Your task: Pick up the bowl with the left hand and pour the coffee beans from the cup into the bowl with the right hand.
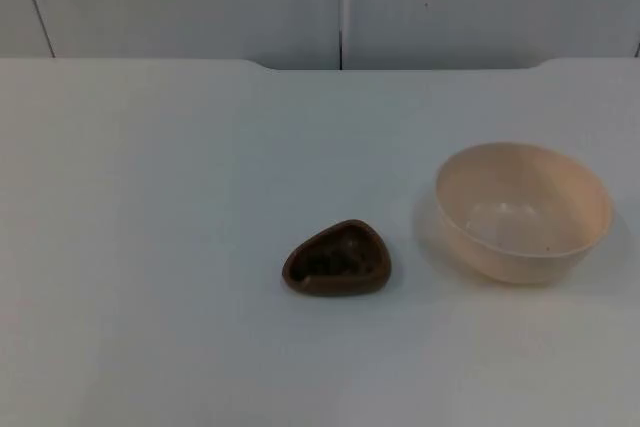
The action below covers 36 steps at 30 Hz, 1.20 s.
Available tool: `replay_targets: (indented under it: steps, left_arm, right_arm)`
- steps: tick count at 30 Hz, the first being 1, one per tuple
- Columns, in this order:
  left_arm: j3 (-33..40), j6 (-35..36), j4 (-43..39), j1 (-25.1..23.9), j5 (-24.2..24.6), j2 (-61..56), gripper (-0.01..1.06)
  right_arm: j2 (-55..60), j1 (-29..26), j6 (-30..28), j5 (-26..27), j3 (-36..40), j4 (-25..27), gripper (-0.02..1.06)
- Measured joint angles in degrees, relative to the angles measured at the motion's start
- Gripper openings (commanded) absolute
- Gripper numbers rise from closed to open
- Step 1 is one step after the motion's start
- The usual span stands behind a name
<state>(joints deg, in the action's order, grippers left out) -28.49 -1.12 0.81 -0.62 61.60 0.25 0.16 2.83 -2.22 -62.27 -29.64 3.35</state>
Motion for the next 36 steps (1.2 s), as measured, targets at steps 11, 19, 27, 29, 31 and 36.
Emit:
replay_targets:
  steps: [11,19,27,29,31,36]
  left_arm:
    - [-7.8,0.0,0.0,0.0,-0.7,7.4,1.05]
    - [-12.0,0.0,0.2,0.0,-0.9,12.4,1.05]
    - [-12.7,0.0,3.9,0.0,-1.1,16.3,1.05]
    - [-12.7,0.0,4.3,0.0,-1.1,17.3,1.05]
    - [-12.7,0.0,4.6,0.0,-1.2,18.5,1.05]
    - [-12.7,0.0,6.3,0.0,-4.3,21.5,1.05]
  right_arm:
    - [0.0,0.0,0.0,0.0,0.0,-0.1,1.05]
    - [0.0,0.0,0.0,0.0,0.0,-0.1,1.05]
    - [0.0,0.0,0.0,0.0,0.0,-0.1,1.05]
    - [0.0,0.0,0.0,0.0,0.0,-0.1,1.05]
    - [0.0,0.0,0.0,0.0,0.0,-0.1,1.05]
    - [0.0,0.0,0.0,0.0,0.0,-0.1,1.05]
